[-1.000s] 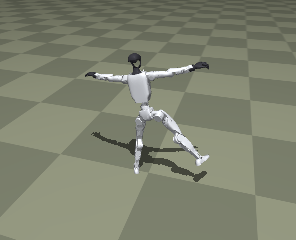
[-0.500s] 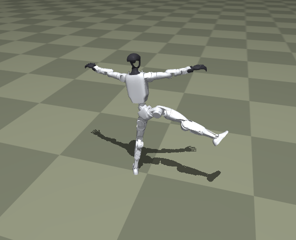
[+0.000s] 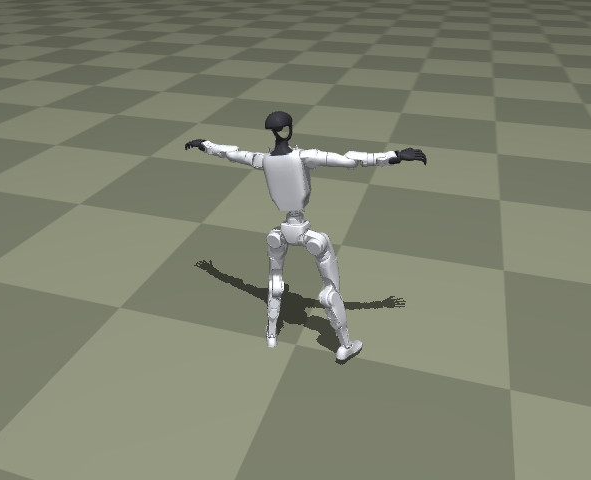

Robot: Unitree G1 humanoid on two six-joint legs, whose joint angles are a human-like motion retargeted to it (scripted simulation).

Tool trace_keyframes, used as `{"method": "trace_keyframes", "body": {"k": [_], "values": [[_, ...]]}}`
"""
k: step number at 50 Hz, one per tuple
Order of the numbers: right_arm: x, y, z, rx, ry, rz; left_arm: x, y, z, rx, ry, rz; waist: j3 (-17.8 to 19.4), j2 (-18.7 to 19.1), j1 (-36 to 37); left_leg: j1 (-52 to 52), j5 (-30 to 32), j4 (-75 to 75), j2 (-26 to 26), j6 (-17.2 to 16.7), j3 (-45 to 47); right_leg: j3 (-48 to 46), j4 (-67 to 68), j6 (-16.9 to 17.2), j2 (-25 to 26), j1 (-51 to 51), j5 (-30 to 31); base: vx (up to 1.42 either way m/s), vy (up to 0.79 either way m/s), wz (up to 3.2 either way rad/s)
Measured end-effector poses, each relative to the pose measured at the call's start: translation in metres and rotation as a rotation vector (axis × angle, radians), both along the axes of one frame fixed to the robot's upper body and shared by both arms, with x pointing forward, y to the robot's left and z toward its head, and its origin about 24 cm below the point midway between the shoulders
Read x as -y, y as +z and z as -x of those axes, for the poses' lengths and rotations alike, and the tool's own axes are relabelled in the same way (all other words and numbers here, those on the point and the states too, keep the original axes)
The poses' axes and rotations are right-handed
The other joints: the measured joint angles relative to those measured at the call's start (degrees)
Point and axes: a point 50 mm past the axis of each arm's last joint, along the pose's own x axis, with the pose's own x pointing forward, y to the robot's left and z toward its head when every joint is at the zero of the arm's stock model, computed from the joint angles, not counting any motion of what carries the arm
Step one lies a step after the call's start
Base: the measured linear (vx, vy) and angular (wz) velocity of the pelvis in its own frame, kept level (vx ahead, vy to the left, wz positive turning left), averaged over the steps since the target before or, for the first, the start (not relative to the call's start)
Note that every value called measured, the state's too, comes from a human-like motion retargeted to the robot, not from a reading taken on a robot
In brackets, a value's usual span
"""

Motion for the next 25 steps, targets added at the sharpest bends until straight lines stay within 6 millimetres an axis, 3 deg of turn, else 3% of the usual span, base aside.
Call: {"method": "trace_keyframes", "body": {"k": [2, 5, 10, 15, 20, 25], "values": [[-0.002, -0.006, 0.001, 0.013, 0.020, -0.005, -0.002, -0.023, -0.009, -0.019, -0.020, 0.036, -0.4, -0.7, 2.0, 1.7, 1.2, -2.7, -2.3, -0.7, 1.0, -0.8, -0.4, -1.0, 1.4, 0.8, -1.0, 0.07, -0.12, -0.17], [-0.007, -0.009, -0.003, 0.045, 0.086, 0.021, -0.006, -0.075, -0.013, -0.056, -0.037, 0.121, -1.3, 0.2, 3.3, 1.8, 1.5, -2.9, -3.9, -1.5, 1.6, -4.8, -0.5, -2.0, 2.1, 1.8, -4.8, 0.07, -0.17, -0.11], [-0.036, -0.030, -0.032, 0.117, 0.269, 0.018, -0.004, -0.153, -0.002, -0.052, -0.059, 0.251, -0.4, 2.8, 3.7, 2.3, 1.0, -0.9, -4.7, -3.4, 2.0, -8.8, -0.3, -2.1, 0.9, 3.5, -11.9, 0.07, -0.20, -0.06], [-0.085, -0.089, -0.056, 0.157, 0.429, -0.112, 0.016, -0.224, 0.000, -0.006, -0.115, 0.383, 0.1, 4.5, 2.3, 1.5, 0.2, 3.3, -3.9, -3.7, 1.5, -10.4, 4.2, -1.4, -0.4, 3.1, -18.5, 0.08, -0.24, 0.16], [-0.146, -0.167, -0.060, 0.134, 0.503, -0.316, 0.063, -0.296, -0.016, 0.051, -0.226, 0.531, 0.3, 6.5, -0.2, 1.0, -0.7, 5.8, -2.5, -1.7, -0.5, -13.3, 9.4, -1.4, -0.7, 3.3, -23.5, 0.05, -0.20, 0.42], [-0.206, -0.235, -0.045, 0.021, 0.509, -0.499, 0.135, -0.366, -0.034, 0.045, -0.321, 0.712, -1.2, 8.0, -1.3, 1.4, 1.6, 1.2, -3.4, -1.0, -3.2, -14.9, 2.8, -3.7, 1.3, 6.5, -22.6, -0.01, -0.15, 0.43]]}}
